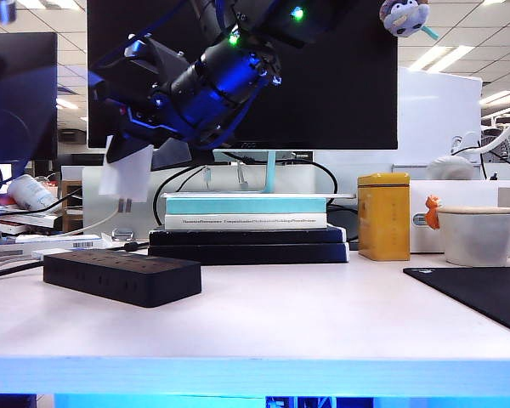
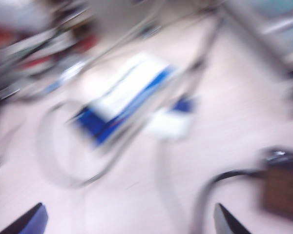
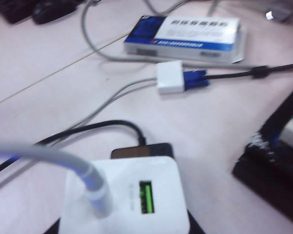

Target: Plug the white charger into the left socket.

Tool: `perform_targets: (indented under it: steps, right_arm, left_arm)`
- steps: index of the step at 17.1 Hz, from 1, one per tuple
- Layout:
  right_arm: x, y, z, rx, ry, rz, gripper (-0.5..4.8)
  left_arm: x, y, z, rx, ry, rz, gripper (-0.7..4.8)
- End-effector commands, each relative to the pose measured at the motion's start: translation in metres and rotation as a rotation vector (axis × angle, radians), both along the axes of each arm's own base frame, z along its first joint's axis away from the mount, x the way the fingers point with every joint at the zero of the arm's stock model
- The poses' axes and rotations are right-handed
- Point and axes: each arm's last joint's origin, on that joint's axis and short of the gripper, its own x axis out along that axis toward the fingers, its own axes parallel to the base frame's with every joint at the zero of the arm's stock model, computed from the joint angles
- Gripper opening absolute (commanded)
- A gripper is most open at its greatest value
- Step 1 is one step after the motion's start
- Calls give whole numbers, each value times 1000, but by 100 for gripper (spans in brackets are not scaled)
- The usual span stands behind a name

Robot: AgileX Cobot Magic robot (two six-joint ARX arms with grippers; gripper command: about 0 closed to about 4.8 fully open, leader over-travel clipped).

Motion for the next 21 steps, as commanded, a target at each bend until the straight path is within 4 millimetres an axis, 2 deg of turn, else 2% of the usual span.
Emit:
perform_targets:
  steps: [1, 5, 7, 9, 12, 18, 21]
  right_arm:
    - [1, 3, 2, 15, -27, 15, 242]
    - [5, 7, -14, 1, -14, 18, 242]
    - [6, 9, -17, 11, -24, 18, 242]
    - [8, 11, -16, 32, -48, 15, 242]
    - [9, 12, -16, 52, -67, 15, 242]
    - [9, 18, -28, 65, -20, -66, 256]
    - [11, 20, -41, 42, 2, -64, 255]
  left_arm:
    - [2, 2, 8, -26, -73, 71, 479]
    - [6, -4, 17, -270, -167, -47, 479]
    - [6, -8, 21, -421, -183, -134, 479]
    - [6, -10, 24, -499, -190, -185, 479]
    - [7, -10, 26, -525, -200, -177, 479]
    - [7, -10, 26, -530, -199, -176, 479]
    - [7, -10, 26, -534, -198, -174, 479]
